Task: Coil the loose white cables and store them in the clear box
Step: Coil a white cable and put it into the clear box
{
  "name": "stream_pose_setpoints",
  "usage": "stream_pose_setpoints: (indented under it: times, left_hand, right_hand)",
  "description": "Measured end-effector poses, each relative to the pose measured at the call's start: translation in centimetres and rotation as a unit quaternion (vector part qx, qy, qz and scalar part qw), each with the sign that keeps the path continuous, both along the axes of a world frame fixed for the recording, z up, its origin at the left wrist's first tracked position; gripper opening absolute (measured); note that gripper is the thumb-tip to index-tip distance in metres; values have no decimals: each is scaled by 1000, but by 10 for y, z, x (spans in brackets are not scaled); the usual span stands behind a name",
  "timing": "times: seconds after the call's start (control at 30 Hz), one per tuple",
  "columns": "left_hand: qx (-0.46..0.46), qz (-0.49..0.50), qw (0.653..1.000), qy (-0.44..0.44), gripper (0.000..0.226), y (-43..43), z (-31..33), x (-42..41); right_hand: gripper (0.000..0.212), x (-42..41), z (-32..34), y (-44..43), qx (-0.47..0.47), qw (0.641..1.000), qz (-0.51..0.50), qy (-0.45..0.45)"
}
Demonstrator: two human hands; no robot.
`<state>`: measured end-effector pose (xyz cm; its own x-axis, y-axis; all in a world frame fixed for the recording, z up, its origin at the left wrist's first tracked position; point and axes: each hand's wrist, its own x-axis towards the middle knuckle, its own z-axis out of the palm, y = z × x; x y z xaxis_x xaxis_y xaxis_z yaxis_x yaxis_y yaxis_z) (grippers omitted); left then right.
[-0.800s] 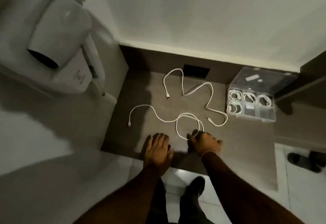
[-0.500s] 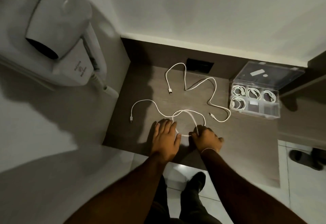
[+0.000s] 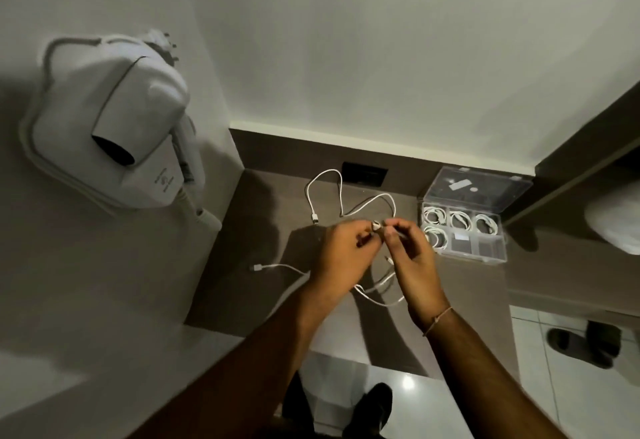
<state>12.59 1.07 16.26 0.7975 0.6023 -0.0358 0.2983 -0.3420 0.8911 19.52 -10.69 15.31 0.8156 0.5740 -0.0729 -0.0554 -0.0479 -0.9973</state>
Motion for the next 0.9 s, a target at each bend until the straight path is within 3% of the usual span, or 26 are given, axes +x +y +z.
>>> stream_pose_setpoints:
  times: [0.07,0.1,0.2,0.33,0.53,0.7,0.77,0.9]
  left_hand:
    - [-168,28,984,-52,19,6,20,0]
    - [-205,29,976,-65,15,11,27,-2]
    - [-210,-6,976,-50,13,36,44,-15]
    - [-237,-155,959,-9,12,63,53,-51]
    - [-344,-243,907,18,43,43,72,-60]
    - [-481,-253,831,-117,51,31,103,-48]
    - [-520,-219,804,-185,53,33,115,-36]
    - [-408,-89,886,-199,51,36,119,-23]
  right_hand:
    - [38,0,17,4,6,995,63,74]
    - [38,1,24,4,-7,992,105,75]
    - [30,9,45,1,-56,982,180,18]
    - [17,29,79,-4,-101,967,224,-68]
    - [16,33,118,10,-69,928,322,-171]
    - [27,23,116,17,-4,935,294,-198]
    - [30,0,99,15,-55,931,270,-240]
    - [27,-31,80,-7,-143,898,302,-286]
